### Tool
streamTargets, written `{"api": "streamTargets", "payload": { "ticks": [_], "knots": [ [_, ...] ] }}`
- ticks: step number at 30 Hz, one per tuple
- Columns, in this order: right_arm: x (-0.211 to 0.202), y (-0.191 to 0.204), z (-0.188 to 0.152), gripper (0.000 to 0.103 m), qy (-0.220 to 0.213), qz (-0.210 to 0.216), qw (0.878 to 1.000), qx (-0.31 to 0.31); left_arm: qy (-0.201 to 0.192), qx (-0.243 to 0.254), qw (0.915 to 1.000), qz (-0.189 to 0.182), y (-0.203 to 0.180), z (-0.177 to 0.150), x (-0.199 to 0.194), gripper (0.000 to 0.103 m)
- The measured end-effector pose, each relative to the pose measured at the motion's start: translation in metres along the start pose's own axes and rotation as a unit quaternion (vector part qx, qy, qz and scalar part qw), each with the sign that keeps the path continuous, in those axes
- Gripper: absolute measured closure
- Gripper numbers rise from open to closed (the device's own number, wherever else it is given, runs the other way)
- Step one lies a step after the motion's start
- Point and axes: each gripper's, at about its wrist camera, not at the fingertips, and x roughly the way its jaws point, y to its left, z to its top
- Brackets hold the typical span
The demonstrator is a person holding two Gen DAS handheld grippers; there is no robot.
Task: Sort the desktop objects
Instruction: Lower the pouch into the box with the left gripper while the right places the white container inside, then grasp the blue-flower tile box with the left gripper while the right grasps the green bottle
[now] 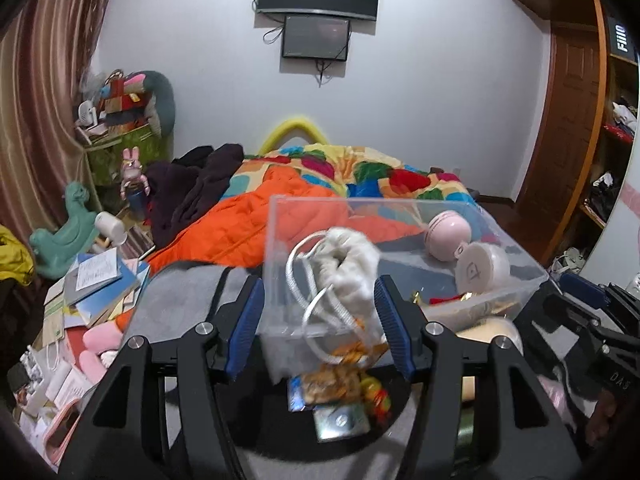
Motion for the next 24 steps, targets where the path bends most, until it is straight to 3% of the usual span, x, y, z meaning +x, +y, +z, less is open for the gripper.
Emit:
{"api": "streamTargets", "payload": {
  "ticks": [7,15,24],
  "knots": [
    [0.002,0.008,-0.009,0.055,0.018,0.021,1.0,0.008,0.02,0.014,0.9995,0.02,0.008,-0.021,-0.003,0.038],
    [-0.003,0.031,-0.021,0.044,0.027,0.049,0.998,-0.014,0.05,0.005,0.9987,0.006,0.02,-0.042,-0.004,0.037],
    [-0.006,0.059,-0.041,0.043,0.052,0.079,0.995,-0.034,0.091,0.01,0.9956,-0.021,0.022,-0.054,0.008,0.034]
  ]
}}
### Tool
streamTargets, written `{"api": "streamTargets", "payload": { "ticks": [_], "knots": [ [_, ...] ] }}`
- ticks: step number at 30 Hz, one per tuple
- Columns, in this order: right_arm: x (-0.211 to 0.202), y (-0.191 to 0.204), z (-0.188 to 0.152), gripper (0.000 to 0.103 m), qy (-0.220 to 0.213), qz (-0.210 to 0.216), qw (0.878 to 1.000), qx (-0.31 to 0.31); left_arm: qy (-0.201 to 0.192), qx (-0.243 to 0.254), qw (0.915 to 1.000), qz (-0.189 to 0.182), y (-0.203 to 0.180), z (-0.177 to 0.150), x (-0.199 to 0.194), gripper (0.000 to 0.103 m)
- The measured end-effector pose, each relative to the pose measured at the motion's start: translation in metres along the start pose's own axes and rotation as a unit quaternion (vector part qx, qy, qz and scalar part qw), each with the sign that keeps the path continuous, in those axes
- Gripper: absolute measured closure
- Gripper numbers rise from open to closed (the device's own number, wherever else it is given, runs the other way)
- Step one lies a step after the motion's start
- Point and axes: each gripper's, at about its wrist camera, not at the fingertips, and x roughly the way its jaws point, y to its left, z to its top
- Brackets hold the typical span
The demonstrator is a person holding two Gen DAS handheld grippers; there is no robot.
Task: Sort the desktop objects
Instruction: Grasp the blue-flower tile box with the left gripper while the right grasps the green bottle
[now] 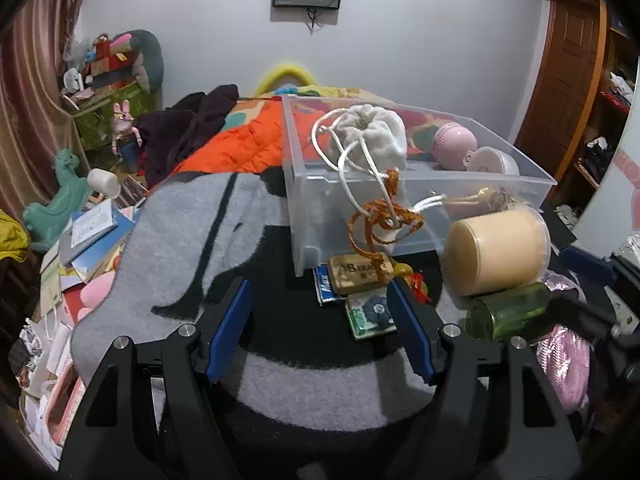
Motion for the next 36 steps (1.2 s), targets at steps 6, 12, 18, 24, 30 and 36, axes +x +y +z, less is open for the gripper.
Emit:
{"api": "streamTargets", "payload": {
  "ticks": [6,12,18,24,30,36],
  "knots": [
    [0.01,0.016,-0.007,0.032,0.012,0.005,1.0,-0.018,0.004,-0.038,0.9991,-0.017,0.012,-0.004,0.0,0.033],
    [0.017,0.026,-0.01,0.017,0.014,-0.01,1.0,-0.025,0.003,-0.062,0.9976,-0.032,0.019,-0.005,0.0,0.033],
    [0.026,0.038,-0.015,0.009,0.018,-0.041,0.998,-0.04,-0.002,-0.061,0.9978,-0.026,0.017,-0.006,-0.001,0.033],
    [0.021,0.035,-0.017,0.029,0.014,-0.061,0.997,-0.042,0.005,-0.037,0.9989,-0.029,0.009,-0.006,0.0,0.029],
    [0.008,0.018,-0.014,0.052,0.016,-0.008,1.0,-0.012,0.02,0.01,0.9996,-0.014,-0.008,-0.008,0.006,0.029],
    [-0.001,0.016,-0.011,0.058,0.012,0.012,1.0,-0.017,0.023,0.055,0.9982,0.008,-0.027,-0.011,0.009,0.029]
  ]
}}
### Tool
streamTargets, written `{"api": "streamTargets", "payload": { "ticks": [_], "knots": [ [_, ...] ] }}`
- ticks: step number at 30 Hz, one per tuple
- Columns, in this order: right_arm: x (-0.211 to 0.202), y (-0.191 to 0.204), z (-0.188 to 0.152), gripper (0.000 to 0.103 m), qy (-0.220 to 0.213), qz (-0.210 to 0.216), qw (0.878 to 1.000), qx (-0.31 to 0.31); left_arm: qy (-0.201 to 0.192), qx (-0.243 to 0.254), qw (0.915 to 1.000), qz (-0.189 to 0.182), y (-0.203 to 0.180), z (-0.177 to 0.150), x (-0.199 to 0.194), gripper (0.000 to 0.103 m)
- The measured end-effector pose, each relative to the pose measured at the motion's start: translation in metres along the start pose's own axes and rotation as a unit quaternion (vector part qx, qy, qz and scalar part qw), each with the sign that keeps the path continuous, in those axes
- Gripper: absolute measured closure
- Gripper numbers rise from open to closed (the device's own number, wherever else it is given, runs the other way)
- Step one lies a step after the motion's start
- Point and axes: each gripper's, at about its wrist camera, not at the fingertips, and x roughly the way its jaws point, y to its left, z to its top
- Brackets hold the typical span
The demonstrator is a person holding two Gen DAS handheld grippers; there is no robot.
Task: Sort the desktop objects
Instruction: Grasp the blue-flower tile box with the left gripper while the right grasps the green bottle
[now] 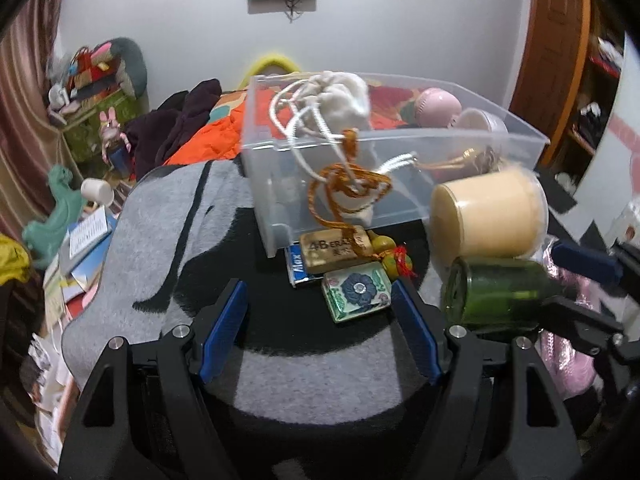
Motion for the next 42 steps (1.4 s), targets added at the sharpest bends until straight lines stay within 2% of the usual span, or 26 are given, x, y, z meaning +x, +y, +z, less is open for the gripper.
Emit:
{"api": "streamTargets", "payload": {
  "ticks": [4,9,11,13,15,18,22,31,33,38,40,41,42],
  "knots": [
    [-0.008,-0.002,0.001,0.057,-0.005,0.014,1.0,0.003,0.005,0.024,0.9997,0.006,-0.009,0.001,0.003,0.029],
    [-0.008,-0.014,0.0,0.047,-0.003,0.026,0.999,0.023,0.017,0.056,0.9981,0.019,-0.023,0.002,0.009,0.03],
    [-0.005,-0.017,-0.001,0.046,0.0,0.028,0.999,0.033,0.02,0.053,0.9983,0.014,-0.023,0.003,0.011,0.034],
    [-0.003,-0.018,-0.001,0.046,0.004,0.031,0.999,0.037,0.022,0.05,0.9985,0.009,-0.022,0.004,0.013,0.049],
    [-0.003,-0.018,-0.002,0.046,0.004,0.034,0.999,0.04,0.019,0.047,0.9983,0.029,-0.022,0.003,0.013,0.062],
    [-0.003,-0.016,-0.002,0.038,0.003,0.032,0.999,0.041,0.008,0.042,0.9982,0.041,-0.02,0.001,0.01,0.062],
    [0.001,-0.008,-0.001,0.037,0.005,0.032,0.999,0.031,-0.01,0.02,0.9988,0.044,-0.012,-0.002,0.002,0.062],
    [0.035,0.019,0.0,0.037,0.037,0.044,0.998,0.002,-0.045,-0.043,0.998,0.007,0.012,-0.004,-0.015,0.062],
    [0.038,0.023,-0.001,0.034,0.036,0.035,0.999,-0.002,-0.048,-0.057,0.9972,-0.006,0.017,-0.005,-0.018,0.062],
    [0.043,0.025,0.001,0.036,0.035,0.026,0.999,0.002,-0.053,-0.079,0.9952,-0.02,0.025,-0.007,-0.02,0.062],
    [0.042,0.026,0.002,0.044,0.033,0.028,0.999,-0.003,-0.052,-0.085,0.9949,-0.02,0.027,-0.008,-0.02,0.062],
    [0.042,0.028,0.002,0.055,0.033,0.026,0.999,-0.011,-0.051,-0.086,0.9948,-0.018,0.026,-0.008,-0.02,0.062],
    [0.043,0.029,0.002,0.056,0.036,0.019,0.999,-0.021,-0.051,-0.087,0.9948,-0.013,0.025,-0.008,-0.02,0.062]
  ]
}}
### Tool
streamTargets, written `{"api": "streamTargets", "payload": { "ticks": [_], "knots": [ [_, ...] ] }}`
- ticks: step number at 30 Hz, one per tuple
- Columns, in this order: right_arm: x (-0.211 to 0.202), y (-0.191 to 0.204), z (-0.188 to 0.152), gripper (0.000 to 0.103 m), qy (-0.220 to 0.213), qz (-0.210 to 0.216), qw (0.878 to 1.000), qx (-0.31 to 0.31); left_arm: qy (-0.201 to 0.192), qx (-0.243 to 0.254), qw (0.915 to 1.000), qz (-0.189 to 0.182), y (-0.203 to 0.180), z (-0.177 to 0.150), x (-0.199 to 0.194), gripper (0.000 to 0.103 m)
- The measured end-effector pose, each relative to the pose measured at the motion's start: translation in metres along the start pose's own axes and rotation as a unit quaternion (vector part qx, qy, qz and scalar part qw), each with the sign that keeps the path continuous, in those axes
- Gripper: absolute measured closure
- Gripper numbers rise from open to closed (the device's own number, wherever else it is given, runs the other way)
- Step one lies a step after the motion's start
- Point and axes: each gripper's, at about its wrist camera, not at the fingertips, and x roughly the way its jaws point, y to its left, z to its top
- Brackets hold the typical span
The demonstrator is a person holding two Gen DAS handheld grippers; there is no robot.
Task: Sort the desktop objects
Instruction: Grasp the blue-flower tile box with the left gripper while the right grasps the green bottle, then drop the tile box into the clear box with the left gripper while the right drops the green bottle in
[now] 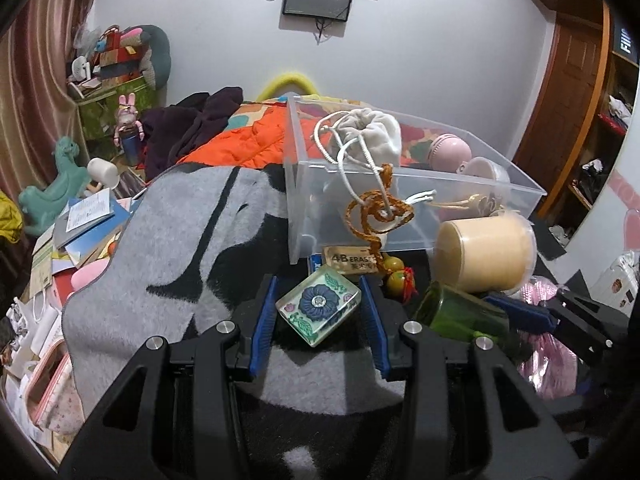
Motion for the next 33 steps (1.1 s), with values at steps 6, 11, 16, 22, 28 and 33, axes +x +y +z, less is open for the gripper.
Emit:
{"api": "streamTargets", "payload": {
  "ticks": [6,11,16,22,28,33],
  "knots": [
    [-0.008,-0.001,-0.004,0.057,-0.007,0.009,1.0,-0.002,-0.002,0.005,0.9999,0.013,-0.003,-0.002,0.0,0.062],
    [-0.031,-0.001,-0.003,0.057,-0.039,0.02,0.999,0.002,0.007,0.001,0.9998,0.018,-0.003,-0.003,0.001,0.062],
    [-0.054,-0.01,0.004,0.059,-0.072,0.025,0.997,0.017,-0.005,-0.004,0.9997,0.023,-0.006,-0.006,-0.006,0.062],
    [-0.064,-0.029,0.012,0.06,-0.092,0.021,0.994,0.048,-0.026,-0.003,0.9996,0.014,-0.01,0.0,-0.02,0.062],
    [-0.069,-0.048,0.022,0.06,-0.106,0.02,0.992,0.07,-0.051,0.007,0.9987,-0.007,-0.019,0.017,-0.037,0.062],
    [-0.079,-0.059,0.036,0.06,-0.127,0.007,0.989,0.069,-0.064,0.028,0.9973,-0.024,-0.031,0.036,-0.044,0.062]
  ]
}}
